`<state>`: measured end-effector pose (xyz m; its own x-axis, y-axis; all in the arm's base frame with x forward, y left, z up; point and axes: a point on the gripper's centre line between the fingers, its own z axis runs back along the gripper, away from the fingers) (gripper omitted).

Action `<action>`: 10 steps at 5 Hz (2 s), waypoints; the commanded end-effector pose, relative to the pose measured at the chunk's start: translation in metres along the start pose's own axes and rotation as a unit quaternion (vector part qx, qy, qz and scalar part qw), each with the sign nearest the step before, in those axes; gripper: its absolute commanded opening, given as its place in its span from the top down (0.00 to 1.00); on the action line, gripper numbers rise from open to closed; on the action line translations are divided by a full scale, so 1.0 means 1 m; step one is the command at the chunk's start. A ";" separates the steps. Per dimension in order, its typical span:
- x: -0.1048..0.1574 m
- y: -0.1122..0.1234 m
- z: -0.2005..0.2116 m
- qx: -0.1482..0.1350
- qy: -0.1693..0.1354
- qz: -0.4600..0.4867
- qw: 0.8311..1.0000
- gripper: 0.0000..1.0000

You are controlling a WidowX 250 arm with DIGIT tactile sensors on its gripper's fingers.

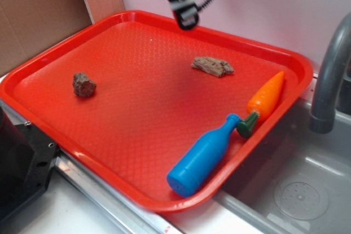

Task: Grab the wood chip.

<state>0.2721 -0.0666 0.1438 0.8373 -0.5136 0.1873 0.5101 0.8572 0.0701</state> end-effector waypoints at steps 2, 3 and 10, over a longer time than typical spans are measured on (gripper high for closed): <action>0.025 -0.017 -0.036 -0.026 0.016 -0.197 0.980 0.00; 0.035 -0.011 -0.076 -0.068 0.030 -0.224 0.972 0.00; 0.008 -0.010 -0.056 -0.014 0.002 -0.137 0.990 1.00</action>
<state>0.2869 -0.0715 0.0711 0.6650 -0.7387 0.1101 0.7385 0.6724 0.0507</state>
